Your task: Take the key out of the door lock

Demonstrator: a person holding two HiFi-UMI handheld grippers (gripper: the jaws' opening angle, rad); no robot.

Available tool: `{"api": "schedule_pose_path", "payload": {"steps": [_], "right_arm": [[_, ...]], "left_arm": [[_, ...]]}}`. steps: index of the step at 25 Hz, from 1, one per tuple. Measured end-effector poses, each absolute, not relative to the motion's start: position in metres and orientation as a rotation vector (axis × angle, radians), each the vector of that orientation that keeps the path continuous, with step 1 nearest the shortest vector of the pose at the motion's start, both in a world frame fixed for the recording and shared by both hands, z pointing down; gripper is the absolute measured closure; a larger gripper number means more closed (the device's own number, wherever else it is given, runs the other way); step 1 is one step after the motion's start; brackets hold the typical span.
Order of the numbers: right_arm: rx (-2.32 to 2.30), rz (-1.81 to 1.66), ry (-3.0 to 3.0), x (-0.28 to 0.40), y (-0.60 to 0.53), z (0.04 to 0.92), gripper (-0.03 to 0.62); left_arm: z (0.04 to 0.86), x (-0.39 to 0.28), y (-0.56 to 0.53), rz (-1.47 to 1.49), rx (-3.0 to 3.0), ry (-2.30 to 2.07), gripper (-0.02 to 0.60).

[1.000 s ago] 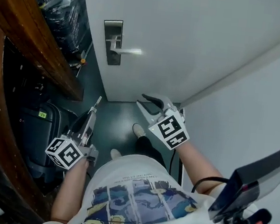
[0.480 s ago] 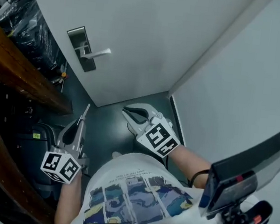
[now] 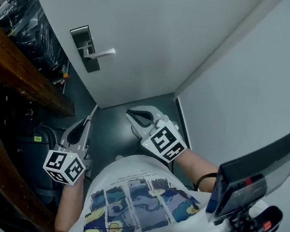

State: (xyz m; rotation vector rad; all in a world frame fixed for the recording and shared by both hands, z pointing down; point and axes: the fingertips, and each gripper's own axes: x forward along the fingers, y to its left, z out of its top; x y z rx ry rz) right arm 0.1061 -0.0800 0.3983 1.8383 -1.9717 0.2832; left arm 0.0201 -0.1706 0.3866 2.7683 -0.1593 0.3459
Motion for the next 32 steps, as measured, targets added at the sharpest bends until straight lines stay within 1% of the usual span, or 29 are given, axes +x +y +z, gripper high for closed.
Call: {"api": "schedule_pose_path", "payload": {"steps": [21, 32], "right_arm": [[1.774, 0.274, -1.99, 0.09, -0.08, 0.407, 0.591], [1.747, 0.287, -1.994, 0.101, -0.079, 0.41, 0.591]], "left_arm": [[0.4, 0.014, -0.168, 0.387, 2.755, -0.181, 0.557], [0.405, 0.026, -0.166, 0.404, 2.738, -0.187, 0.557]]}}
